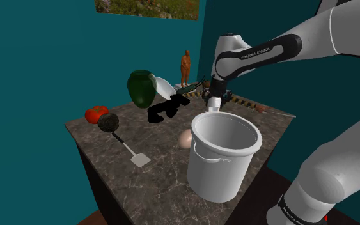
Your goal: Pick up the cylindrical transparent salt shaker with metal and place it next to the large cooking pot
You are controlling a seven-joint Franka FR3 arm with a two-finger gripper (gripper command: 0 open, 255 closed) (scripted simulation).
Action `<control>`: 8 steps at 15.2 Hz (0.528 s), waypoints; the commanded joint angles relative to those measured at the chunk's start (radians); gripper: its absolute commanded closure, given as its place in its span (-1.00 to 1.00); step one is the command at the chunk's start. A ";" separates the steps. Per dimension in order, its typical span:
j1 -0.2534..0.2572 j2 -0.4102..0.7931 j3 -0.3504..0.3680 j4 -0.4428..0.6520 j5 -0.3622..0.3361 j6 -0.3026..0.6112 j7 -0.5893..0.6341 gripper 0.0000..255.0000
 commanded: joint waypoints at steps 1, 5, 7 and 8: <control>-0.001 0.011 -0.001 -0.020 -0.003 0.032 0.003 1.00; -0.003 0.033 -0.001 -0.055 -0.008 0.089 0.010 1.00; -0.004 0.046 -0.001 -0.071 -0.011 0.117 0.014 1.00; -0.004 0.052 -0.001 -0.079 -0.013 0.131 0.016 1.00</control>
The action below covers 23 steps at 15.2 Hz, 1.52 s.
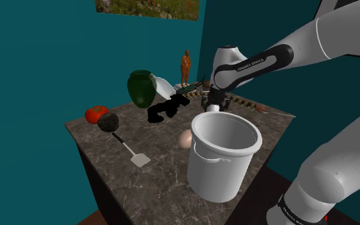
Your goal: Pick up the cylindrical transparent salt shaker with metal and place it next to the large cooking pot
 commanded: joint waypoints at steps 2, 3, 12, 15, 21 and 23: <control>-0.001 0.021 0.001 -0.022 -0.005 0.043 0.007 1.00; -0.002 0.028 0.001 -0.029 -0.007 0.057 0.009 1.00; -0.007 0.106 0.000 -0.082 -0.028 0.188 0.033 1.00; -0.008 0.123 0.000 -0.091 -0.034 0.213 0.039 1.00; -0.008 0.123 0.000 -0.091 -0.034 0.213 0.039 1.00; -0.008 0.123 0.000 -0.091 -0.034 0.213 0.039 -1.00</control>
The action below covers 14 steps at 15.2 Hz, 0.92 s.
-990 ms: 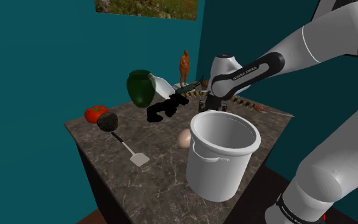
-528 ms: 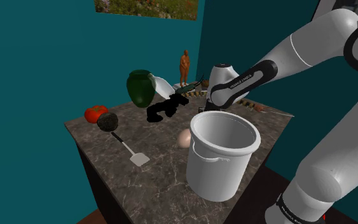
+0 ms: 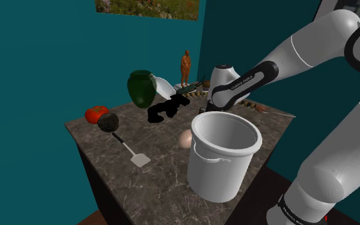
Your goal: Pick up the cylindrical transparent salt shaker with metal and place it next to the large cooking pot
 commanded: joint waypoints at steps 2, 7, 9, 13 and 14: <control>0.000 0.000 0.000 0.000 0.000 0.000 0.000 -1.00; 0.009 -0.082 0.005 0.025 0.020 -0.108 -0.012 -1.00; 0.011 -0.102 0.006 0.034 0.024 -0.136 -0.015 -1.00; 0.011 -0.102 0.006 0.034 0.024 -0.136 -0.015 -1.00; 0.011 -0.102 0.006 0.034 0.024 -0.136 -0.015 -1.00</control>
